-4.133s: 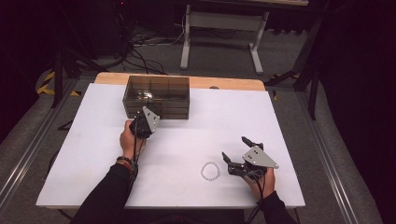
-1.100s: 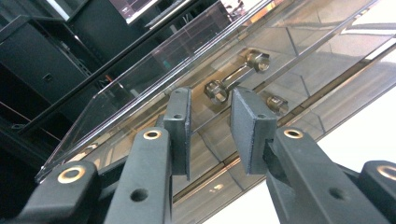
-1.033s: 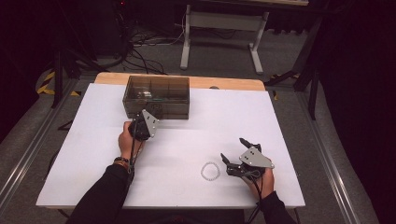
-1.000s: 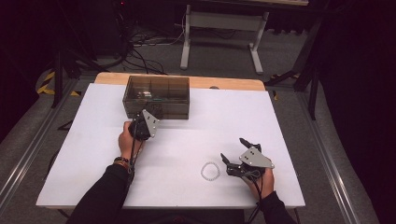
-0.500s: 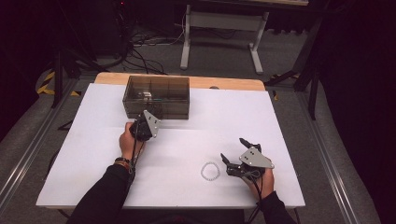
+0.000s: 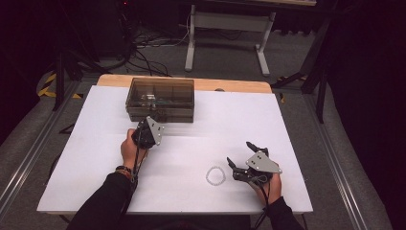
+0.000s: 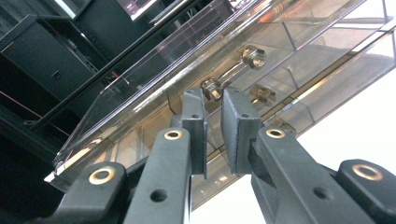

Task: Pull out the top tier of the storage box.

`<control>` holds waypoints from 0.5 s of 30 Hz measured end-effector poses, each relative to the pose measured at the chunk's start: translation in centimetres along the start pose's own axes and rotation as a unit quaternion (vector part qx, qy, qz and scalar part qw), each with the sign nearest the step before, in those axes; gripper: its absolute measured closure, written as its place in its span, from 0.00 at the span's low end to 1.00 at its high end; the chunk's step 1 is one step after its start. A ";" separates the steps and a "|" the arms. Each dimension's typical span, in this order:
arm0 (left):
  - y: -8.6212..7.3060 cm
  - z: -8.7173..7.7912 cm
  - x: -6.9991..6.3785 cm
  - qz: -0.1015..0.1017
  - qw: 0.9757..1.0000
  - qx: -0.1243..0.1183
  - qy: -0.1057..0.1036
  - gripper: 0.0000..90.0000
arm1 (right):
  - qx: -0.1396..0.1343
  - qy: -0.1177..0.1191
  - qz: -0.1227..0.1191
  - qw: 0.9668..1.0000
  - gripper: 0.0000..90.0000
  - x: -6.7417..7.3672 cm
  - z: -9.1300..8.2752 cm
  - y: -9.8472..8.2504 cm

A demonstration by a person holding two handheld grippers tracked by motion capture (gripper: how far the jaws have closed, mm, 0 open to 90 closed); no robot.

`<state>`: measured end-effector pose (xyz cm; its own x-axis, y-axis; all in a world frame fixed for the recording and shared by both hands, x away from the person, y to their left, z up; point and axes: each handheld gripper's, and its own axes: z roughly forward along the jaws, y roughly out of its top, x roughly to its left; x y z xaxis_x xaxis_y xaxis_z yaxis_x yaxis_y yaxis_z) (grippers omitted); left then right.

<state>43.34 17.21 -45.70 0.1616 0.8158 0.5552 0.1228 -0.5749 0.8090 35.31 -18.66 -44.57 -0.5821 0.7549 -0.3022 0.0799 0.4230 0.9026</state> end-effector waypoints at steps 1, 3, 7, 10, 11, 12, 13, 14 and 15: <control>0.0 -0.2 0.0 -0.002 1.000 0.001 -0.002 0.89 | 0.000 0.000 0.000 1.000 0.17 0.0 0.0 0.0; 0.0 -0.5 0.0 -0.002 1.000 -0.001 -0.004 0.89 | -0.001 -0.001 0.000 1.000 0.17 0.0 0.0 0.0; -0.2 -0.8 0.0 -0.003 1.000 0.002 -0.011 0.89 | 0.000 -0.001 0.000 1.000 0.17 0.0 0.0 0.0; -0.4 -1.1 0.2 -0.014 1.000 0.000 -0.020 0.89 | 0.001 -0.002 -0.001 1.000 0.17 0.0 0.0 0.0; -0.4 -1.2 0.2 -0.019 1.000 0.001 -0.024 0.89 | 0.001 -0.002 -0.002 1.000 0.17 0.0 0.0 0.0; -0.4 -1.2 0.2 -0.019 1.000 0.001 -0.024 0.89 | 0.001 -0.002 -0.002 1.000 0.17 0.0 0.0 0.0; -0.4 -1.3 0.2 -0.029 0.999 0.004 -0.029 0.89 | 0.001 -0.002 -0.002 1.000 0.17 0.0 0.0 0.0; -0.4 -1.4 0.3 -0.029 0.999 0.004 -0.031 0.89 | 0.001 -0.003 -0.001 1.000 0.17 0.0 0.0 0.0; -0.4 -1.4 0.3 -0.025 0.999 0.002 -0.031 0.89 | 0.002 -0.003 0.000 1.000 0.17 0.0 0.0 0.0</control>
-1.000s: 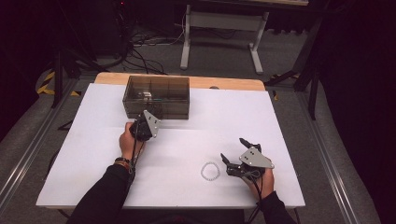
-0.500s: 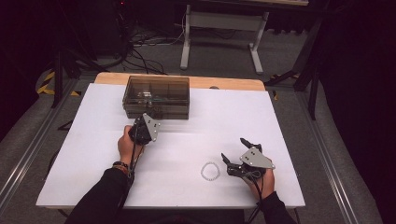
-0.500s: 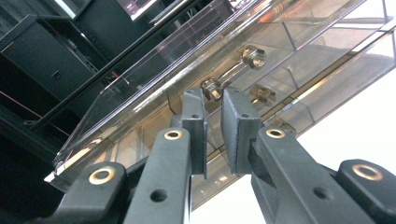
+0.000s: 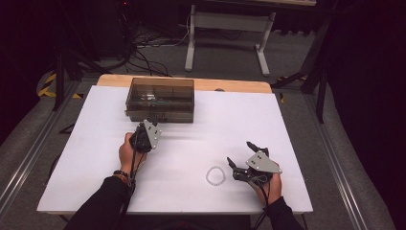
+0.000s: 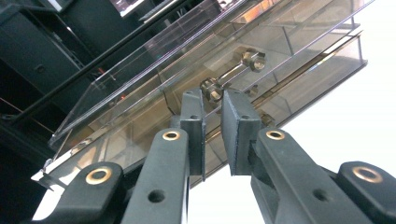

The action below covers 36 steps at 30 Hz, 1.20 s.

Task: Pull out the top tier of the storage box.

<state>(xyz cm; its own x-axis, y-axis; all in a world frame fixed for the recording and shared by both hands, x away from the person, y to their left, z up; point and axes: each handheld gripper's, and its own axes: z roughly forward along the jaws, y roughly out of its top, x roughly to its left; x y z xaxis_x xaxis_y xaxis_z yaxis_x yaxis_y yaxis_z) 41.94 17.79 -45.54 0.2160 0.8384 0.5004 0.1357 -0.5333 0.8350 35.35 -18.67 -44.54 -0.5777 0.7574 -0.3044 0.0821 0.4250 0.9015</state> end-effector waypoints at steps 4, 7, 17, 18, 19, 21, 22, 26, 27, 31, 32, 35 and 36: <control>0.0 -0.2 0.2 -0.019 1.000 -0.003 -0.022 0.87 | 0.001 -0.001 -0.001 1.000 0.17 0.0 0.0 0.0; 0.2 -0.6 0.4 -0.023 0.999 -0.005 -0.048 0.78 | 0.003 0.001 0.002 1.000 0.18 0.0 0.0 0.0; 0.3 -1.6 2.5 -0.043 0.993 -0.009 -0.113 0.79 | -0.002 0.001 0.010 1.000 0.17 0.0 0.0 0.0; 0.3 -1.6 2.7 -0.044 0.992 -0.007 -0.121 0.79 | -0.002 0.001 0.010 1.000 0.17 0.0 0.0 0.0; 0.3 -1.6 2.9 -0.041 0.992 -0.004 -0.123 0.79 | 0.000 0.002 0.009 1.000 0.17 0.0 0.0 0.0; 0.3 -1.6 3.3 -0.047 0.991 0.000 -0.127 0.81 | 0.001 0.003 0.009 1.000 0.17 0.0 0.1 0.0; 0.3 -1.6 3.4 -0.048 0.991 0.001 -0.124 0.85 | 0.001 0.004 0.009 1.000 0.17 0.0 0.1 0.0; 0.5 -1.7 4.2 -0.058 0.990 0.002 -0.132 0.97 | 0.002 0.004 0.009 1.000 0.17 0.0 0.1 0.0; 0.6 -1.7 4.3 -0.058 0.989 0.004 -0.134 0.98 | 0.002 0.003 0.009 1.000 0.17 0.0 0.1 0.0; 1.3 -1.8 4.8 -0.058 0.988 0.005 -0.142 0.99 | 0.003 0.005 0.011 1.000 0.17 0.0 0.1 0.0; 1.5 -1.8 4.9 -0.056 0.988 0.004 -0.144 1.00 | 0.003 0.005 0.010 1.000 0.17 0.0 0.1 0.0; 2.1 -1.8 5.0 -0.045 0.988 0.007 -0.151 1.00 | 0.003 0.006 0.010 1.000 0.17 0.0 0.1 0.0; 2.3 -1.8 5.0 -0.040 0.988 0.005 -0.148 1.00 | 0.003 0.006 0.010 1.000 0.17 -0.1 0.1 0.0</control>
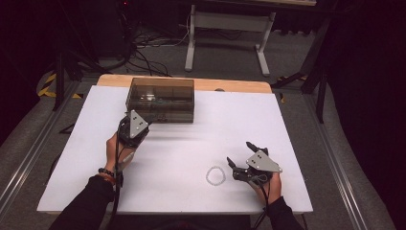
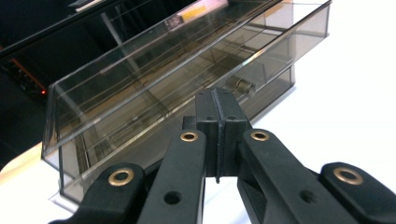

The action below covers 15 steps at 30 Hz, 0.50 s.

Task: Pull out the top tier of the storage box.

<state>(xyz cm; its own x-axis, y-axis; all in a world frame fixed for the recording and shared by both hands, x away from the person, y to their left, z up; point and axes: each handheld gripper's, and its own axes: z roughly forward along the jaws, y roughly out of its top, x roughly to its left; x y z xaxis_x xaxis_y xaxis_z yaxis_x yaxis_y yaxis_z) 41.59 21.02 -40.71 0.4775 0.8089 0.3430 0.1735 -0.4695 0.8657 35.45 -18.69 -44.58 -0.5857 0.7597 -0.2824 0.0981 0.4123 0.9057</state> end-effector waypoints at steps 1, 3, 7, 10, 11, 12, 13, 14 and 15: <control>0.1 0.0 0.1 0.001 1.000 0.000 0.001 1.00 | -0.001 0.001 0.001 1.000 0.17 0.0 0.0 0.0; 0.2 0.1 0.3 -0.005 1.000 -0.001 -0.002 1.00 | -0.002 0.001 0.002 1.000 0.17 -0.1 0.0 0.0; 0.3 0.4 0.8 -0.015 1.000 0.006 -0.008 1.00 | 0.002 0.002 0.007 1.000 0.17 -0.2 0.2 -0.1; 0.8 0.6 1.2 -0.010 1.000 0.011 -0.011 1.00 | 0.001 0.000 0.010 1.000 0.17 -0.3 0.3 0.0; 0.9 0.6 1.3 -0.007 1.000 0.011 -0.010 1.00 | 0.001 0.000 0.010 1.000 0.17 -0.3 0.3 0.0; 1.1 0.7 1.4 -0.004 1.000 0.009 -0.010 1.00 | 0.001 0.000 0.009 1.000 0.17 -0.4 0.4 -0.1; 1.3 0.7 1.4 -0.002 1.000 0.008 -0.011 1.00 | 0.004 0.002 0.010 1.000 0.17 -0.5 0.5 -0.2; 1.5 0.7 1.5 -0.001 1.000 0.008 -0.009 1.00 | 0.004 0.002 0.010 1.000 0.17 -0.5 0.5 -0.2; 1.7 0.8 1.7 -0.004 1.000 0.007 -0.012 1.00 | 0.007 0.001 0.009 1.000 0.17 -0.5 0.6 -0.2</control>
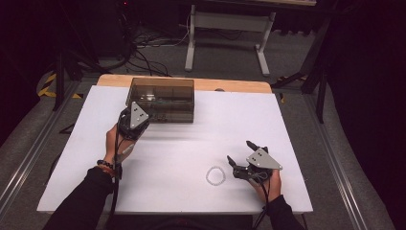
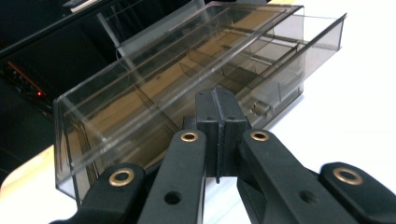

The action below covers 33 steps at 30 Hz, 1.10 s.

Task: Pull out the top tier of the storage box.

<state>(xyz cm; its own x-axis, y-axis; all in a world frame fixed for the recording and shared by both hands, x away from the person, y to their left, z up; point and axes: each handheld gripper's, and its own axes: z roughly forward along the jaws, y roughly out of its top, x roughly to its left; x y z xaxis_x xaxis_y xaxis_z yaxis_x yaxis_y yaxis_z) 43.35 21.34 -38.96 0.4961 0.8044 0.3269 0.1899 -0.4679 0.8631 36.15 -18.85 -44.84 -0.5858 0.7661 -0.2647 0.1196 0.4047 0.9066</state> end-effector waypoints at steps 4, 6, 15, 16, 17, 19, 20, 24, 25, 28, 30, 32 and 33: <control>0.3 0.2 0.4 0.000 1.000 0.008 -0.004 1.00 | 0.000 0.003 -0.002 1.000 0.17 0.0 0.0 -0.1; 0.3 0.4 0.6 0.001 1.000 0.013 -0.002 1.00 | 0.003 0.002 -0.010 1.000 0.17 0.0 0.0 -0.1; 0.5 1.6 1.9 -0.009 0.999 0.052 -0.001 1.00 | 0.006 0.000 -0.012 1.000 0.17 0.1 -0.1 -0.1; 0.5 1.6 1.9 -0.009 0.999 0.052 -0.001 1.00 | 0.006 0.000 -0.012 1.000 0.17 0.1 -0.1 -0.1; 0.5 1.8 2.1 -0.009 0.998 0.060 -0.001 1.00 | 0.007 0.001 -0.016 1.000 0.17 0.3 -0.1 -0.1; 0.5 1.9 2.3 -0.011 0.998 0.061 0.002 1.00 | 0.005 0.000 -0.018 1.000 0.17 0.2 -0.2 -0.1; 0.4 2.0 2.5 -0.011 0.998 0.062 -0.001 1.00 | 0.004 -0.001 -0.016 1.000 0.17 0.2 -0.3 -0.1; 0.1 2.4 2.8 -0.015 0.997 0.076 0.000 1.00 | 0.005 -0.001 -0.015 1.000 0.17 0.2 -0.3 -0.1; 0.0 2.5 2.9 -0.020 0.997 0.080 -0.002 1.00 | 0.006 0.000 -0.016 1.000 0.17 0.3 -0.2 0.0; -0.1 2.6 3.2 -0.029 0.996 0.078 -0.005 1.00 | 0.007 0.002 -0.016 1.000 0.17 0.3 -0.1 0.0; -0.1 2.8 3.1 -0.028 0.996 0.083 -0.006 1.00 | 0.008 0.002 -0.016 1.000 0.17 0.3 0.0 -0.1; 0.0 2.9 3.2 -0.024 0.996 0.087 -0.008 1.00 | 0.009 0.003 -0.016 1.000 0.17 0.4 0.0 -0.1; 0.0 3.0 3.2 -0.025 0.995 0.091 -0.012 1.00 | 0.010 0.002 -0.017 1.000 0.17 0.3 0.0 -0.1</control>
<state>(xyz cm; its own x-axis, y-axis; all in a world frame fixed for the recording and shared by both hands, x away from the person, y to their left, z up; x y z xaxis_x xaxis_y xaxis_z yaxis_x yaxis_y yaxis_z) 47.48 22.80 -39.05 0.5016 0.8203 0.2748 0.3644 -0.4884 0.7929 35.95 -18.61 -45.00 -0.5929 0.7500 -0.2931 0.1163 0.4399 0.8905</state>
